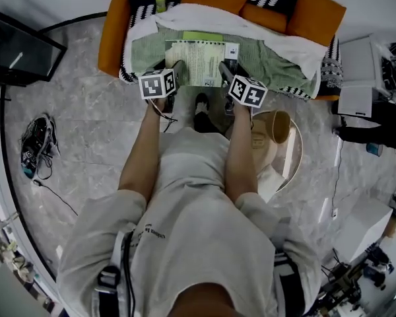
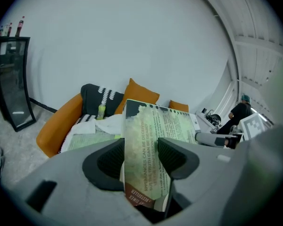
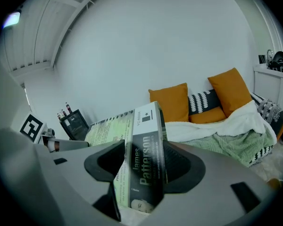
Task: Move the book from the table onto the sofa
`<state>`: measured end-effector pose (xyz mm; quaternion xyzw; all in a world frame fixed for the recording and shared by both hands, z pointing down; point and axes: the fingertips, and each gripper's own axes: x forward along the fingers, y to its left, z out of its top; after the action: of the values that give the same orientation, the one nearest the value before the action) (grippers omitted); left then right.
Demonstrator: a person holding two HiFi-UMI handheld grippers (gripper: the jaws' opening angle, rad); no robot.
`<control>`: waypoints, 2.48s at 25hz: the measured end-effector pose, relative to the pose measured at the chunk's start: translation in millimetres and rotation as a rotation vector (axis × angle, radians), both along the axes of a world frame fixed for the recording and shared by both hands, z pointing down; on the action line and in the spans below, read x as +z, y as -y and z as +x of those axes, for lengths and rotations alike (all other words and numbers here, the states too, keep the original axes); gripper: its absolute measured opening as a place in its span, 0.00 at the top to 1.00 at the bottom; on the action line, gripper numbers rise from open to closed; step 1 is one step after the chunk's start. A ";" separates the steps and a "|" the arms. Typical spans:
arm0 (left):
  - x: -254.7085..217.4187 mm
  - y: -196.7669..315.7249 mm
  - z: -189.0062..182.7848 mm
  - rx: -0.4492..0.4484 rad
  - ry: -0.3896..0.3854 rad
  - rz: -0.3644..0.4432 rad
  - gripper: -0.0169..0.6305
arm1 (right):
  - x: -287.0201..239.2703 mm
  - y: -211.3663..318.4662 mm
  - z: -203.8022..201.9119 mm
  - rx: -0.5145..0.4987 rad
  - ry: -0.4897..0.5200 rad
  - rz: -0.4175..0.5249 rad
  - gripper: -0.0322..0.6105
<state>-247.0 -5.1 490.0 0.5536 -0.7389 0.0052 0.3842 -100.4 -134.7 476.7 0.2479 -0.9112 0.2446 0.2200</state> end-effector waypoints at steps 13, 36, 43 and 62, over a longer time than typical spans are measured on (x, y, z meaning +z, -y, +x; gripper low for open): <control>7.5 57.8 -19.6 -0.048 0.010 -0.024 0.62 | 21.3 63.8 -22.7 -0.036 -0.012 -0.069 0.59; 28.7 110.9 -37.2 -0.146 0.014 -0.129 0.62 | 58.8 128.3 -51.2 -0.106 -0.043 -0.184 0.59; 31.7 128.3 -34.9 -0.156 0.002 -0.139 0.62 | 61.9 147.2 -50.5 -0.119 -0.054 -0.194 0.59; 41.0 140.5 -43.1 -0.172 0.027 -0.190 0.63 | 83.1 158.4 -58.9 -0.125 -0.040 -0.260 0.59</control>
<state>-290.1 -145.5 531.0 0.4493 -0.7849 0.0498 0.4238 -159.3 -293.1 559.8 0.1650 -0.8810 0.3413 0.2831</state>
